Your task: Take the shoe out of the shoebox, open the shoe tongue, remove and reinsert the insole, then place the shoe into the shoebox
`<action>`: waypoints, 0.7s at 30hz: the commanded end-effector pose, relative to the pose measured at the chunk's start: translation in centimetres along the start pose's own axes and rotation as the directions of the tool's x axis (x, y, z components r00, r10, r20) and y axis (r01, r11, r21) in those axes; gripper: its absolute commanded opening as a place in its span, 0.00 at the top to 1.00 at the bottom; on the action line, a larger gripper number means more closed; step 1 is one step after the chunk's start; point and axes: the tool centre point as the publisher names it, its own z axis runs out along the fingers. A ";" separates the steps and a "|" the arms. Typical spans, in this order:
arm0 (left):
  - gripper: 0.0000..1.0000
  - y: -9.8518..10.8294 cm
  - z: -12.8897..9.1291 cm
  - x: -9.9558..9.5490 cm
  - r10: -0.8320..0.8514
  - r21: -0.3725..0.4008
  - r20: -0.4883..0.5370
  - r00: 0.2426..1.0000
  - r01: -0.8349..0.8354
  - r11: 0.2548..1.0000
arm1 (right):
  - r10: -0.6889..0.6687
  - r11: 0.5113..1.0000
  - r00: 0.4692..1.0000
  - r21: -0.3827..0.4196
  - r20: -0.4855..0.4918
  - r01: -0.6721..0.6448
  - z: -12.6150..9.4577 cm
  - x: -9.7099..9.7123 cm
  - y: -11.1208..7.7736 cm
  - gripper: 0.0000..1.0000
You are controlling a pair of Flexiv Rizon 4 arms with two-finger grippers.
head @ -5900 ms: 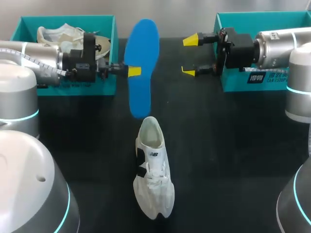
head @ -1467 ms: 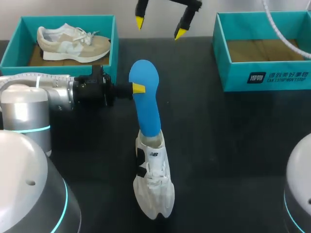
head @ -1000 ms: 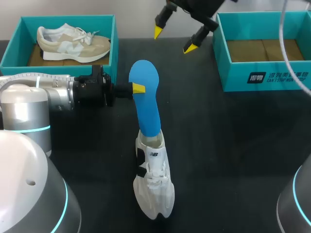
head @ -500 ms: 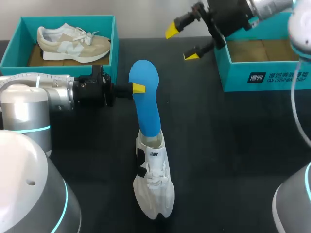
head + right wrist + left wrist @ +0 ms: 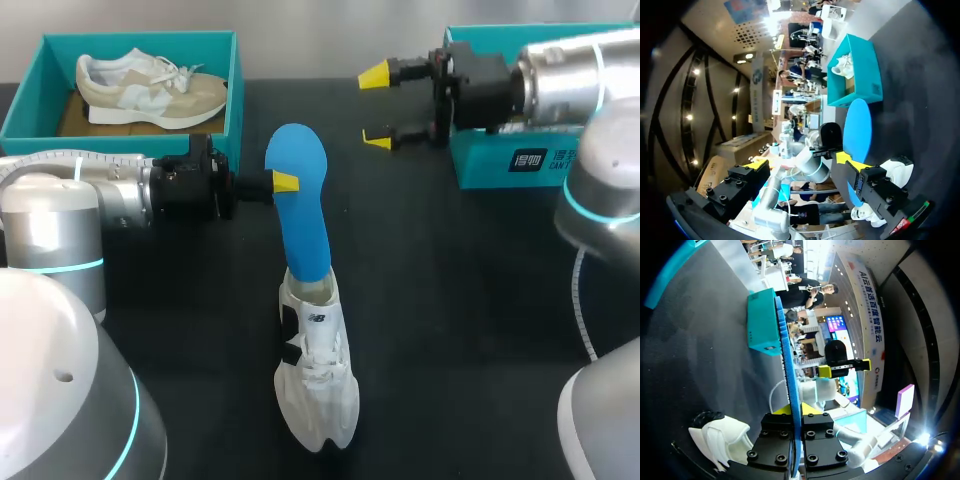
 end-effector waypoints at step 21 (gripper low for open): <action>1.00 0.1 0.0 0.0 0.000 0.002 0.000 1.000 0.000 1.000 | 0.032 0.999 0.996 -0.007 -0.087 -0.033 0.0 1.1 0.3 0.00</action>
